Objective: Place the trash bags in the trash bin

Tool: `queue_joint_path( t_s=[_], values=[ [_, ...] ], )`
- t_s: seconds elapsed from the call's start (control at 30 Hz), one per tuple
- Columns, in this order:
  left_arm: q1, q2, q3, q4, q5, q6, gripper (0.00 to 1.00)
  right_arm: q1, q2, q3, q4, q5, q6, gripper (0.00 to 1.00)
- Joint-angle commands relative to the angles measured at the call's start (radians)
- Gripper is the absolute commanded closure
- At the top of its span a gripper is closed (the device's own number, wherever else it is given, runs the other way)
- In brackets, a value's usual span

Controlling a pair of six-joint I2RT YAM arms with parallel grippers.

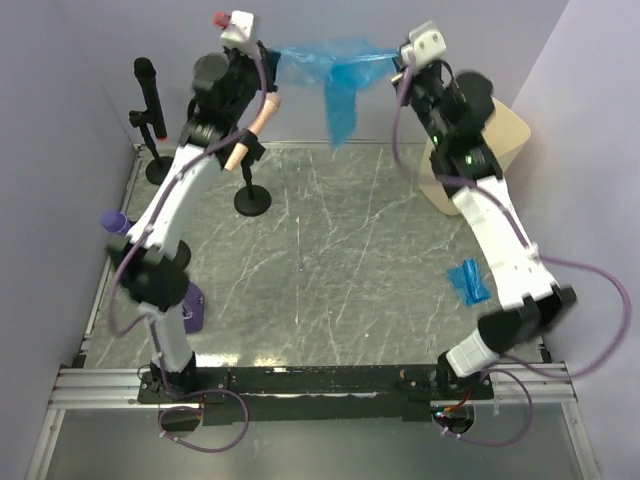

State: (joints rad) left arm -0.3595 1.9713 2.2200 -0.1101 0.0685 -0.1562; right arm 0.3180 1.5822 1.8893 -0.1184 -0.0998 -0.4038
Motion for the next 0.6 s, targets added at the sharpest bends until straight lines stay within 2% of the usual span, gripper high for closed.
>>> queue_joint_path(
  t_s=[0.0,0.03,0.1,0.17,0.2,0.23,0.27,0.3,0.33,0.37,0.4,0.43,0.5,0.57],
  values=[
    [-0.184,-0.363,-0.346,1.066,0.021,0.456,0.99,0.174,-0.257,-0.189,0.749,-0.139,-0.287,1.0],
    [-0.253,-0.348,-0.368,1.198,0.016,0.616,0.99,0.214,-0.275,-0.221,0.791,-0.15,-0.349,1.0],
    [-0.334,-0.318,-0.426,1.305,0.017,0.739,0.98,0.23,-0.278,-0.309,0.784,-0.057,-0.382,1.0],
    [-0.345,-0.325,-0.616,1.214,0.039,0.75,0.99,0.211,-0.217,-0.404,0.508,0.038,-0.487,1.0],
    [-0.346,-0.353,-0.731,0.956,0.08,0.764,0.99,0.207,-0.174,-0.482,0.312,0.096,-0.518,1.0],
    [-0.343,-0.415,-0.835,0.767,0.191,0.793,0.99,0.207,-0.166,-0.574,0.146,0.171,-0.515,1.0],
    [-0.308,-0.496,-0.97,0.475,0.408,0.876,0.99,0.21,-0.218,-0.713,-0.021,0.059,-0.518,1.0],
    [-0.293,-0.57,-1.091,0.234,0.568,1.005,0.99,0.208,-0.332,-0.852,-0.103,-0.025,-0.542,1.0],
    [-0.292,-0.648,-1.168,0.013,0.626,1.178,0.99,0.208,-0.529,-1.018,-0.157,-0.234,-0.585,1.0],
    [-0.291,-0.716,-1.23,-0.026,0.646,1.14,0.99,0.207,-0.723,-1.161,-0.193,-0.347,-0.654,1.0],
    [-0.28,-0.751,-1.252,-0.019,0.633,1.024,0.99,0.21,-0.877,-1.255,-0.217,-0.43,-0.702,1.0],
    [-0.268,-0.771,-1.244,-0.039,0.64,0.98,0.99,0.216,-1.013,-1.33,-0.211,-0.446,-0.692,1.0],
    [-0.26,-0.773,-1.206,-0.027,0.627,0.911,0.99,0.236,-1.105,-1.348,-0.199,-0.405,-0.582,1.0],
    [-0.259,-0.74,-1.162,0.038,0.597,0.737,0.99,0.24,-1.043,-1.27,-0.234,-0.361,-0.471,1.0]
  ],
)
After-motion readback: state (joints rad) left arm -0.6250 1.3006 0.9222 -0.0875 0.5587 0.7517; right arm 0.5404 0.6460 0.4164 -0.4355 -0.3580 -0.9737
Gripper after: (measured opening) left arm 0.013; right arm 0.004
